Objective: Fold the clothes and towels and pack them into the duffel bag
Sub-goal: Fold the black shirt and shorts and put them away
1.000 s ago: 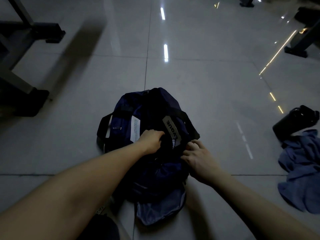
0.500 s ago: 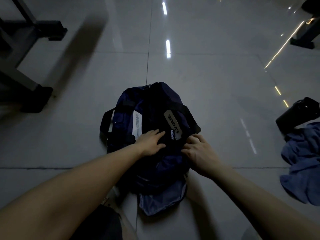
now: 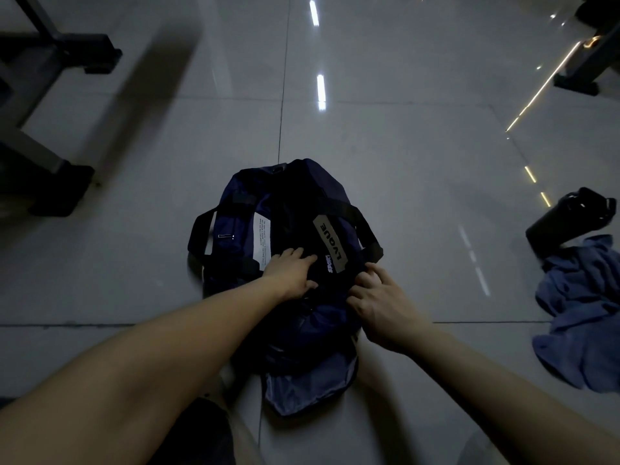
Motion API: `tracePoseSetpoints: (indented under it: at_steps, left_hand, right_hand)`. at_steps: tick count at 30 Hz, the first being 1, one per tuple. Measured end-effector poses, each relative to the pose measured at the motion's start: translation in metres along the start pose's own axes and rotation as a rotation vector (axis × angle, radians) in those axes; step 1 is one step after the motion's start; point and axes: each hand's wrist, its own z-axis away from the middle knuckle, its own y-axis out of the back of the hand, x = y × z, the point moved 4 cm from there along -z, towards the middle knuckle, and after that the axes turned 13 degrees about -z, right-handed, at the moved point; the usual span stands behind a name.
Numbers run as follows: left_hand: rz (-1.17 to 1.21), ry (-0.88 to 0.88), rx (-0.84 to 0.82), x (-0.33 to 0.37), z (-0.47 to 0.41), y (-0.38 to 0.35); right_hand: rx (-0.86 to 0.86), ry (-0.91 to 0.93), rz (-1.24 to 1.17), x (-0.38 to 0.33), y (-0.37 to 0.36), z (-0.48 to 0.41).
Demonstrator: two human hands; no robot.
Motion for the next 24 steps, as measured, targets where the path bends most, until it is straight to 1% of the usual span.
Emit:
tracePoseSetpoints:
  at_steps: [3,5,6,7,10,13,14,16,19,21,22,23,24]
  left_hand:
    - [0.122,0.007,0.157,-0.004,0.021,0.005]
    - [0.157,-0.001,0.251,-0.002,0.035,0.002]
    - [0.161,-0.014,0.246,0.0,0.04,-0.001]
    - [0.158,-0.034,0.198,0.004,0.043,-0.008]
    - [0.139,-0.086,0.001,0.013,0.045,-0.026]
    - [0.087,-0.097,-0.083,0.019,0.042,-0.028]
    - [0.057,-0.096,-0.109,0.022,0.041,-0.028]
    - [0.038,-0.09,-0.142,0.027,0.039,-0.027]
    - [0.068,-0.092,-0.12,0.029,0.043,-0.024]
    - [0.067,-0.105,-0.064,0.027,0.051,-0.022]
    - [0.049,-0.11,-0.018,0.025,0.058,-0.022]
    - [0.022,-0.115,0.038,0.024,0.066,-0.023]
    - [-0.008,-0.124,0.089,0.022,0.074,-0.025]
  right_hand:
    - [-0.012,0.011,0.014,-0.014,-0.009,-0.002]
    - [-0.007,0.032,0.023,-0.023,-0.021,-0.002]
    - [-0.008,0.03,0.021,-0.026,-0.025,-0.001]
    - [-0.006,0.024,0.017,-0.028,-0.027,0.0]
    - [-0.01,0.059,-0.015,-0.035,-0.025,0.004]
    - [0.032,0.147,-0.039,-0.045,-0.009,0.007]
    - [0.039,0.152,-0.042,-0.045,-0.005,0.007]
    - [0.008,0.097,-0.052,-0.041,-0.003,0.008]
    - [-0.089,0.001,-0.048,-0.038,-0.019,0.017]
    - [-0.216,-0.017,-0.078,-0.037,-0.028,0.02]
    - [-0.254,-0.036,-0.114,-0.035,-0.029,0.019]
    - [-0.248,-0.058,-0.156,-0.034,-0.025,0.016]
    - [-0.187,-0.075,-0.181,-0.032,-0.019,0.011]
